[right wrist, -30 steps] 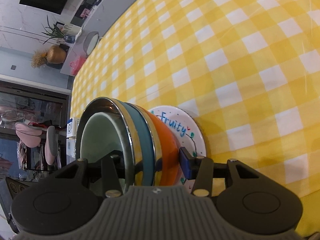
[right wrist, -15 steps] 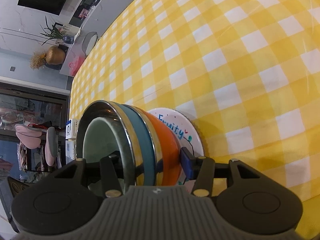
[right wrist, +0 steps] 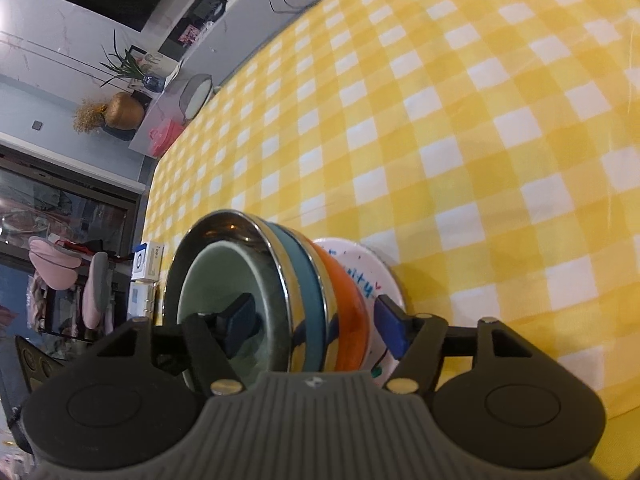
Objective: Organize plates and bowls
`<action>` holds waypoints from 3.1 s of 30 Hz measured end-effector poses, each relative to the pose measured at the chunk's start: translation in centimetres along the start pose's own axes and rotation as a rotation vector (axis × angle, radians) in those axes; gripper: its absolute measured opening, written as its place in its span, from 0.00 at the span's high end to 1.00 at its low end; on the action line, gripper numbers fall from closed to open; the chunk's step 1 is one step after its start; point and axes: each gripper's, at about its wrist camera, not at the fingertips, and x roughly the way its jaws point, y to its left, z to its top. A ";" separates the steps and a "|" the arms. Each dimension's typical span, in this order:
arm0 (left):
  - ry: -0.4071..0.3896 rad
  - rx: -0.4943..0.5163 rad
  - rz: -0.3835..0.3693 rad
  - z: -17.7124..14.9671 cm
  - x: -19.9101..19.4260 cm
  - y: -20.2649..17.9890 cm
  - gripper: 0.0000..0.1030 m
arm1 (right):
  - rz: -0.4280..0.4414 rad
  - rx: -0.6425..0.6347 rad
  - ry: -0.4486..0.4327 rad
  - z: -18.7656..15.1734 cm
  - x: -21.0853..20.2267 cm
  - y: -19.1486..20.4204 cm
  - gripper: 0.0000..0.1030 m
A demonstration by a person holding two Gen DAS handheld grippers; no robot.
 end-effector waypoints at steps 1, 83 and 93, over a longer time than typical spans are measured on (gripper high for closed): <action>-0.005 0.000 -0.002 0.0 -0.1 0.0 0.43 | -0.001 -0.004 -0.004 0.0 -0.1 0.1 0.34; -0.334 0.644 0.409 -14.7 -7.1 -4.9 0.31 | -0.386 -0.649 -0.326 -15.7 -5.8 3.5 0.23; -0.331 0.642 0.409 -14.7 -7.1 -4.9 0.31 | -0.390 -0.647 -0.320 -15.7 -5.7 3.4 0.23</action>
